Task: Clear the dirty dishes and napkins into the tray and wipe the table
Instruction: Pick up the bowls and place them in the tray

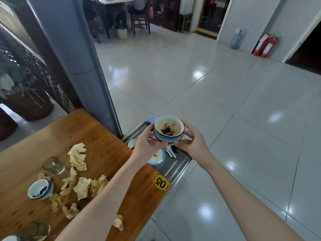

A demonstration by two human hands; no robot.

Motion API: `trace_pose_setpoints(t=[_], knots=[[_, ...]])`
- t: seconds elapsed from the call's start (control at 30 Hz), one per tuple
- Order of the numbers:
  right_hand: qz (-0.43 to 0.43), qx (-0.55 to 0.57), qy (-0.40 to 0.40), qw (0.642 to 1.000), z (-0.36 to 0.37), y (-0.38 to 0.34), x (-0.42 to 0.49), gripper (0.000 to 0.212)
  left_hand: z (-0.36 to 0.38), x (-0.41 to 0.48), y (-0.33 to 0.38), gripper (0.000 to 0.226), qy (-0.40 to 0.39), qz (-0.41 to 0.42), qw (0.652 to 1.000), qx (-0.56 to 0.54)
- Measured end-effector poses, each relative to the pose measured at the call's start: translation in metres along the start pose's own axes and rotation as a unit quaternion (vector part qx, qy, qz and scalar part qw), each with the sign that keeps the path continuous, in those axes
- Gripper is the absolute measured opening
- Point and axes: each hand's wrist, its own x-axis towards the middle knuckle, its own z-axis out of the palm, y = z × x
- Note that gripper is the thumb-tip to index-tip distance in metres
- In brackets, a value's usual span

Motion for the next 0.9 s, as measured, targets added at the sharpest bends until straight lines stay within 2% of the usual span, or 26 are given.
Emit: trace_pose_setpoints(t=[0.1,0.3,0.53,0.8,0.9], knots=[[0.010,0.007,-0.006,1.000,-0.007,0.005,0.022,0.075,0.004,0.020,-0.001,0.072,0.005,0.001,1.000,0.004],[0.001,-0.011,-0.043,0.999,-0.019,0.016,0.087,0.070,0.009,0.068,-0.010,0.079,0.048,-0.020,0.998,0.019],[-0.008,-0.008,-0.165,0.986,-0.032,0.033,0.198,0.069,0.020,0.139,-0.021,0.074,0.141,-0.061,0.987,0.039],[0.053,-0.026,-0.296,0.953,-0.044,0.058,0.292,0.078,0.036,0.193,-0.045,0.071,0.215,-0.113,0.969,0.043],[0.035,-0.053,-0.340,0.938,-0.039,0.068,0.318,0.058,0.037,0.202,-0.051,0.075,0.220,-0.144,0.964,0.034]])
